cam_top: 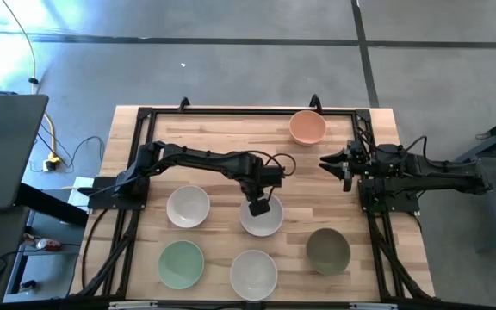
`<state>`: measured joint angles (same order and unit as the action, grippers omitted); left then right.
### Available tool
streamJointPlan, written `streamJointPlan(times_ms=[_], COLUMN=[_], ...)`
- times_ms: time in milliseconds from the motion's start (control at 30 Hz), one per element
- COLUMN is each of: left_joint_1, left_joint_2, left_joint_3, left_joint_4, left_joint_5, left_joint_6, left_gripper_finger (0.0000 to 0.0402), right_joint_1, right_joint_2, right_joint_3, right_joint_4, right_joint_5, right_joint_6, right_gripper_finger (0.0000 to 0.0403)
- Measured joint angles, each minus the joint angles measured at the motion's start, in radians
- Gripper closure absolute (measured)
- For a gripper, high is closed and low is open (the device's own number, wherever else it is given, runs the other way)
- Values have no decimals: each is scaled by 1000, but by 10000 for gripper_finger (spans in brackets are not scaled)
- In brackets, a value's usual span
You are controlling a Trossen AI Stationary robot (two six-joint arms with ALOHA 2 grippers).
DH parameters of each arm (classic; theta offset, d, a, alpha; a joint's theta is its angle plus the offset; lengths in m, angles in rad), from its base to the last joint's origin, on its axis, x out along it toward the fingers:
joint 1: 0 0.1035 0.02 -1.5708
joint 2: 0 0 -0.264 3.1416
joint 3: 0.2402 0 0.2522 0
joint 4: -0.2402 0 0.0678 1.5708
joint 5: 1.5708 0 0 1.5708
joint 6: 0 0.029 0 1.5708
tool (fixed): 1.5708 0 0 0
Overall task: Nest bowls inside each other
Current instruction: Stack the top white bowl on top of the black bowl, then stack the orange bowl on top of the white bowl
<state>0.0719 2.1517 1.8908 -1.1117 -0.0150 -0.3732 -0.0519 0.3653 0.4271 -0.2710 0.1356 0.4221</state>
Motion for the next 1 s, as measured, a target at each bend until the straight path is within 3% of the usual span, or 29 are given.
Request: streamJointPlan(times_ms=[433,1000], left_joint_1=[-2,17], left_joint_2=[0,-51], left_joint_3=[0,68], left_joint_4=[6,-81], left_joint_5=[18,-76], left_joint_6=[2,22], left_gripper_finger=[273,229], right_joint_1=[0,0], right_joint_2=[0,0], right_joint_3=[0,0], right_joint_4=[0,-3], right_joint_5=[-2,-13], right_joint_6=[8,8], right_gripper_finger=[284,284])
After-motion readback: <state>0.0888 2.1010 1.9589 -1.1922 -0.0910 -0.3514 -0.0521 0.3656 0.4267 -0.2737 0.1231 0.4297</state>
